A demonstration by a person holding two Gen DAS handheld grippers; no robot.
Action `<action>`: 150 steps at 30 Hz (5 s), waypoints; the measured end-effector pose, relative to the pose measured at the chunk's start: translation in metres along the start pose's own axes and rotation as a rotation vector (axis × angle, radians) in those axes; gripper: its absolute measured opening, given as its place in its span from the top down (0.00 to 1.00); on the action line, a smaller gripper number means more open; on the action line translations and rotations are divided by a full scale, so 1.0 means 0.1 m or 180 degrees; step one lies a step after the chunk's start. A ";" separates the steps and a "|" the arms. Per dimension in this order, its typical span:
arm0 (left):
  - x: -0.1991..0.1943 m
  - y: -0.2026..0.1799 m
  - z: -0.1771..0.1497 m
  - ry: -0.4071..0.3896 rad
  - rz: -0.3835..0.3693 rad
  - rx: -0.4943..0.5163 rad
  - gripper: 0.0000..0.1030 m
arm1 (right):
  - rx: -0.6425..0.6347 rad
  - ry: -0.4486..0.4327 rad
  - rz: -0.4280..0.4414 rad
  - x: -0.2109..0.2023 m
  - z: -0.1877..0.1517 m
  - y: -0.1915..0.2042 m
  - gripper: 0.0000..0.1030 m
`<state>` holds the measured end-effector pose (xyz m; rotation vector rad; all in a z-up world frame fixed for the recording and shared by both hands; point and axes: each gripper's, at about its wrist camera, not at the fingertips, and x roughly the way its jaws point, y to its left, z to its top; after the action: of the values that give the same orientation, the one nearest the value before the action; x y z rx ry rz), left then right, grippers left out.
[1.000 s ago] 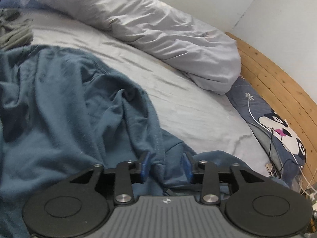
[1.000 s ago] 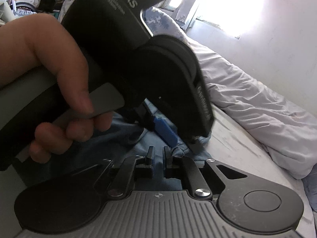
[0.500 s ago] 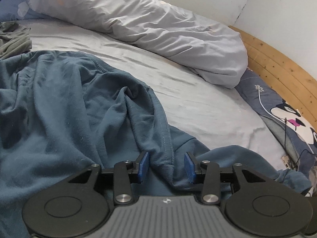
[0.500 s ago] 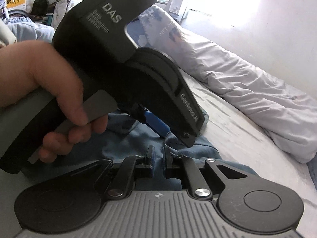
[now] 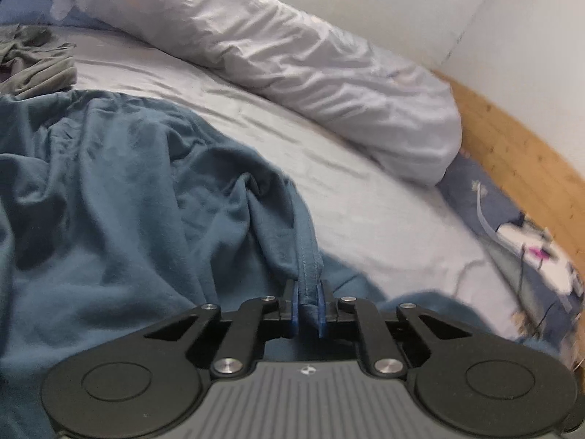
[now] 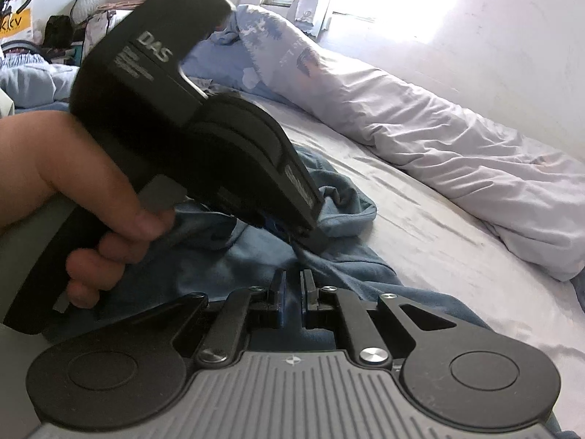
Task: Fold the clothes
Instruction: 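Close the left gripper on the hem beside the right gripper, then lift the shirt hem up off the bed with both grippers, then raise the held shirt high with both grippers and swing it out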
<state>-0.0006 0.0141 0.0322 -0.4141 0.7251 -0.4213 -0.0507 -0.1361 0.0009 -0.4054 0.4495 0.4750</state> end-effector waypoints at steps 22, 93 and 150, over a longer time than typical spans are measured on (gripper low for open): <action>-2.78 0.75 0.05 -0.1461 0.0152 -0.0650 0.95 | 0.0679 -0.0923 0.0419 -1.25 0.64 -0.11 0.76; -5.20 3.02 -0.60 -0.2642 0.2540 -0.1805 0.95 | -0.1691 -0.0327 0.1264 1.69 2.67 1.93 0.98; -6.55 -0.96 1.87 -0.3051 -0.0459 -0.0089 0.95 | -0.0811 -0.2886 -0.2887 -5.97 2.01 -0.07 1.00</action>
<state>-0.3312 0.3025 0.5627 -0.6265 -0.2313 -0.2964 -0.4591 -0.2526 0.4666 -0.5410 -0.6777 -0.2020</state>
